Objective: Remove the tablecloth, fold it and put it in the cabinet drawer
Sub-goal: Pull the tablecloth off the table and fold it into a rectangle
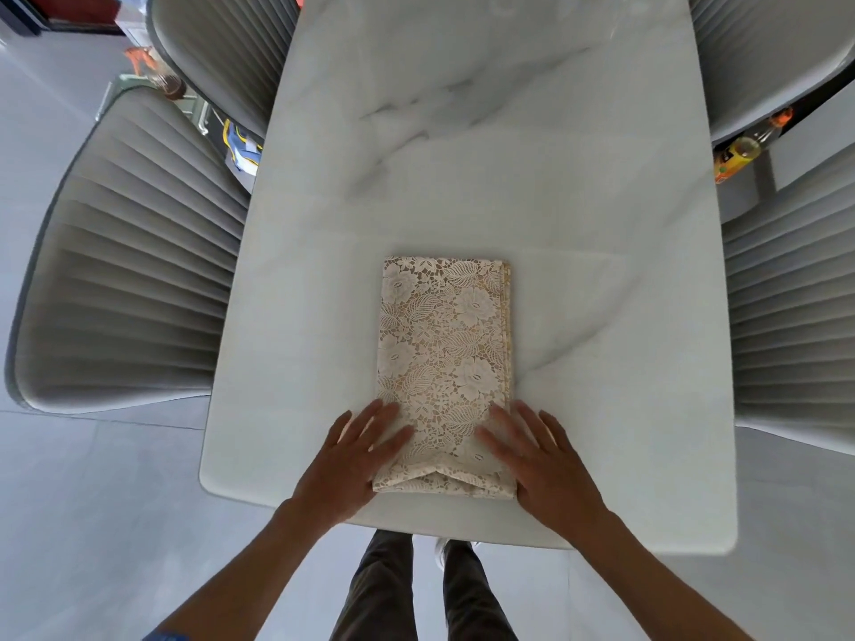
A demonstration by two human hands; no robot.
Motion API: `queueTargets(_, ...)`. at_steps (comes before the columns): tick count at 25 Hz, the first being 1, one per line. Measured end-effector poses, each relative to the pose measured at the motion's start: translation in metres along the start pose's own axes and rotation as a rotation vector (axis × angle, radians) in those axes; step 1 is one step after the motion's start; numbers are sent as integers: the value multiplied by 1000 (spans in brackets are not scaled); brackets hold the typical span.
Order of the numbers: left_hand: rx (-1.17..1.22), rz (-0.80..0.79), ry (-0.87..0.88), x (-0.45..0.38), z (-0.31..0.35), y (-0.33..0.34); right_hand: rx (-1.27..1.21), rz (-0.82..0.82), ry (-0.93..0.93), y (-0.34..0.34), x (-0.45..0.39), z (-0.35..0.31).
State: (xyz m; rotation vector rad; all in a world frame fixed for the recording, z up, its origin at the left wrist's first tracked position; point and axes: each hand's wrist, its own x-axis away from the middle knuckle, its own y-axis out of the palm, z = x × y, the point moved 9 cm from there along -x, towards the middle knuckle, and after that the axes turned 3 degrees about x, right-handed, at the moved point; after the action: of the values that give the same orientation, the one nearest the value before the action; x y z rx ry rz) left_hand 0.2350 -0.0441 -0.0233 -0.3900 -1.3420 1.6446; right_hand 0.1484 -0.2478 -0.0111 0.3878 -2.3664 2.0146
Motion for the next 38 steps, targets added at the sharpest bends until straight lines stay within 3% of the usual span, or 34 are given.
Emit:
queueTargets(4, 270, 53, 5, -7, -13, -16, -11, -19, -155, -7, -10, -1)
queueTargets(6, 482, 136, -85, -15, -26, -32, -260, -2, -27, -20, -22, 17)
queueTargets(9, 853, 110, -348, -32, -47, -34, -677, -98, 275, -20, -43, 46)
queueTargets(13, 1105, 283, -475, -57, -61, -35, -898, -96, 485, -11, -65, 66)
queueTargets(22, 1126, 362, -735, -69, -90, -25, -650, -44, 728, 3, -93, 82)
queueTargets(24, 1091, 415, -816, -64, -110, -30, -657, -28, 779, 5, -92, 87)
queueTargets(28, 1034, 372, -692, -70, -106, -41, -616, -87, 783, 8, -96, 93)
queueTargets(31, 490, 539, -458, -76, -70, -71, -589, -122, 759, 10, -100, 92)
queueTargets(33, 183, 418, -220, -91, -36, -64, -636, -106, 783, 10, -98, 97)
queueTargets(36, 40, 140, -226, -96, -38, -30, -666, 183, 950, -10, -77, 104)
queueTargets(37, 34, 124, -241, -96, -43, -25, -530, 320, 890, -27, -72, 98)
queueTargets(38, 30, 125, -244, -96, -44, -23, -368, 379, 712, -41, -77, 79)
